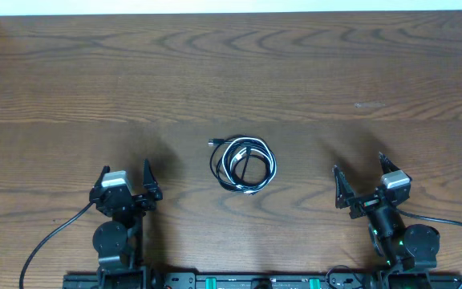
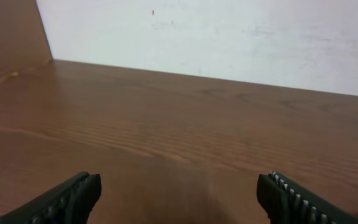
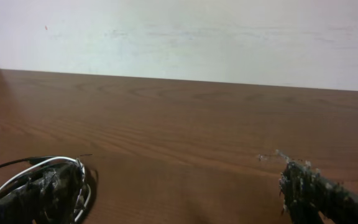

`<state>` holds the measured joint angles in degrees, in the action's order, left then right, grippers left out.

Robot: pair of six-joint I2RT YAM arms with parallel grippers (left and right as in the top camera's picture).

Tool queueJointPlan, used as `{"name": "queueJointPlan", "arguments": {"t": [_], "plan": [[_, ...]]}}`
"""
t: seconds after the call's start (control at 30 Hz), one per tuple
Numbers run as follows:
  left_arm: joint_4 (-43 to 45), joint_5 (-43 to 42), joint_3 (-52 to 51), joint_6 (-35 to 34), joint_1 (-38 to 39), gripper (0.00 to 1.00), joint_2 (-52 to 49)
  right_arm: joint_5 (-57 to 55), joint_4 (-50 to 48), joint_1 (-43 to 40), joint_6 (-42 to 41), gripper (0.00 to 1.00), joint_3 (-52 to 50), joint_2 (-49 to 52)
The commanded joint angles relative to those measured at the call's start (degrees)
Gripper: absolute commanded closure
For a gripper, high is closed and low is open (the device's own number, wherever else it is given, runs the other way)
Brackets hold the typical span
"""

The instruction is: Untangle cables

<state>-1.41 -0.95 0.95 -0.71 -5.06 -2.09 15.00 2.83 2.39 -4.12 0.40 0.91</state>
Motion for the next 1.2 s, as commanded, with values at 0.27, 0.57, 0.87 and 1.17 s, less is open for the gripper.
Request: {"name": "queueJointPlan", "arguments": {"t": [0.27,0.57,0.87,1.17], "plan": [[-2.6,-4.1,1.0,-2.6,0.3,0.15,-3.2,4.1,0.4,0.3,-0.7,0.01,0.2,-0.1],[-2.8,-13.7,8.5,-2.6,0.3,0.15,-13.5,10.2,0.5,0.3,-0.7,0.01,1.5,-0.1],[-6.0,-21.3,25.2,-2.5,0.3,0.15,-34.1,9.7,0.9,0.3,0.3,0.01,8.0,4.8],[-26.3,-23.1,46.8,1.3,0.9,0.15,-49.3,9.9,5.5,-2.7,3.1,0.01,22.5,20.6]]}}
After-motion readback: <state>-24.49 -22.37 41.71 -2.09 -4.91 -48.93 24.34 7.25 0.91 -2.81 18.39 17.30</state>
